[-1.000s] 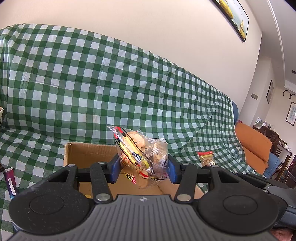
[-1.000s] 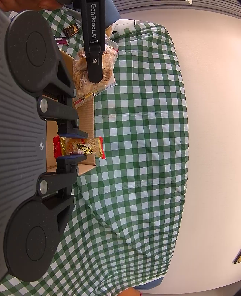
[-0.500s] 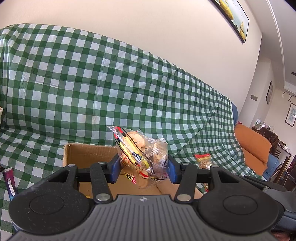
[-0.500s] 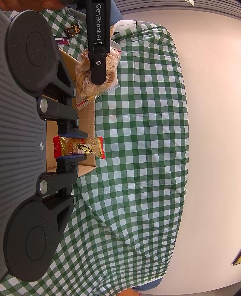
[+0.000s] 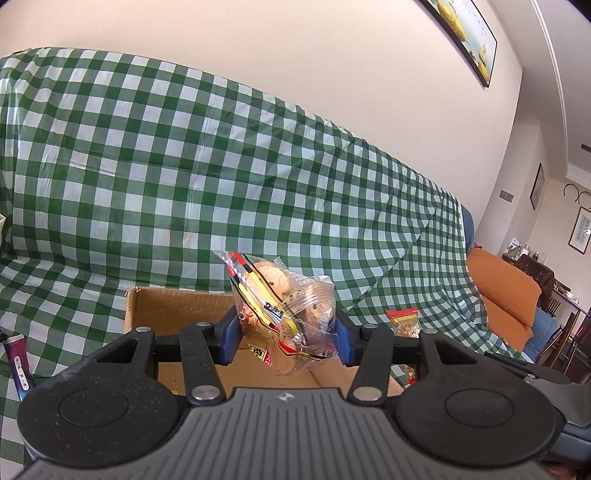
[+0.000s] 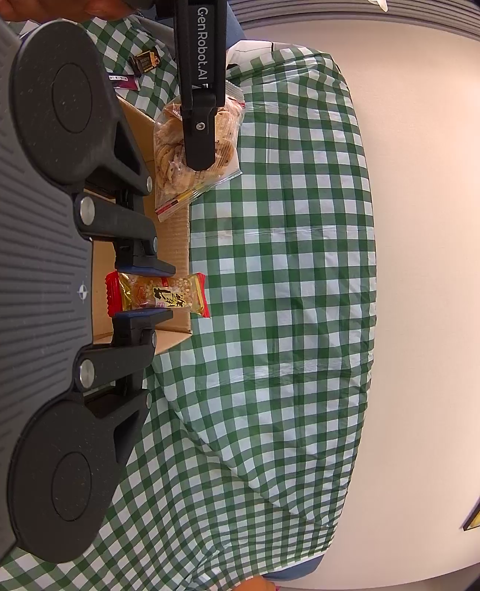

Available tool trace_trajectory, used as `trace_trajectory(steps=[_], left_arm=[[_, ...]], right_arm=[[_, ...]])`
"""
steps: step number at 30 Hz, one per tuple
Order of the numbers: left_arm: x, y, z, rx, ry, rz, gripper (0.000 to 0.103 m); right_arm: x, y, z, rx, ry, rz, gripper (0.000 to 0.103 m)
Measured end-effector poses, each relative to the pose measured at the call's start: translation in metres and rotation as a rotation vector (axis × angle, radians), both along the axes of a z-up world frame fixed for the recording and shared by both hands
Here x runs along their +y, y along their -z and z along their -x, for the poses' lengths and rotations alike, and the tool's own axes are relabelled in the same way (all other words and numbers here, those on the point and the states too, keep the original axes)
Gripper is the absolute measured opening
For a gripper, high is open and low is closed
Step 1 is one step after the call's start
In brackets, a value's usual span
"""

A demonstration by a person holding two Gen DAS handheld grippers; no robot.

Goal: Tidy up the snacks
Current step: 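Open the left tool to drop the cookie bag while the right tool drops the red candy, then move both tools back toward the remaining snacks on the sofa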

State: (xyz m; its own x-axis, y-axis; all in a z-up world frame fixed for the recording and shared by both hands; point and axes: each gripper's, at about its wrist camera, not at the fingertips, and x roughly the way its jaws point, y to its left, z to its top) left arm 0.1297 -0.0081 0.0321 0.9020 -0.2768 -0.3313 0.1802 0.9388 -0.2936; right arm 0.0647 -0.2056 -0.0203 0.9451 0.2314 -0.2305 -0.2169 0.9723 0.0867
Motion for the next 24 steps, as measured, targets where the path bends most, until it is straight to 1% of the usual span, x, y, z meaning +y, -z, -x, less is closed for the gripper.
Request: trace_trajectory(steps=[10,12,13,14,15,16,17,18,22,24], left_arm=[[-0.001,-0.001,-0.001,0.001,0.007,0.006,0.055],[-0.004,-0.002,-0.001,0.007,0.024,0.012,0.056],[-0.005,-0.003,-0.001,0.007,0.027,0.012,0.058],[-0.006,-0.003,-0.001,0.006,0.026,0.007,0.063],[-0.007,-0.004,-0.001,0.001,0.024,0.007,0.065],[-0.006,-0.005,-0.001,-0.003,0.020,0.011,0.067],[-0.006,-0.006,-0.002,-0.005,0.017,0.015,0.068],[-0.006,-0.007,-0.003,-0.006,0.016,0.019,0.068],[-0.004,-0.006,-0.004,-0.010,-0.001,0.014,0.069],[-0.003,-0.007,-0.003,-0.027,-0.010,0.009,0.069]], right_arm=[[0.000,-0.001,-0.001,0.004,-0.003,-0.001,0.018],[-0.001,-0.001,-0.003,0.011,-0.010,-0.002,0.019],[-0.002,0.000,-0.004,0.015,-0.011,-0.003,0.019],[-0.002,0.000,-0.006,0.018,-0.010,-0.001,0.021],[-0.002,-0.001,-0.007,0.019,-0.009,0.001,0.029],[-0.003,-0.001,-0.007,0.016,-0.005,0.001,0.033],[-0.003,-0.001,-0.007,0.013,-0.002,0.002,0.039],[-0.004,-0.001,-0.007,0.011,0.002,0.005,0.042],[-0.006,-0.001,-0.010,0.013,0.009,0.000,0.048],[-0.006,-0.001,-0.011,0.012,0.013,-0.003,0.053]])
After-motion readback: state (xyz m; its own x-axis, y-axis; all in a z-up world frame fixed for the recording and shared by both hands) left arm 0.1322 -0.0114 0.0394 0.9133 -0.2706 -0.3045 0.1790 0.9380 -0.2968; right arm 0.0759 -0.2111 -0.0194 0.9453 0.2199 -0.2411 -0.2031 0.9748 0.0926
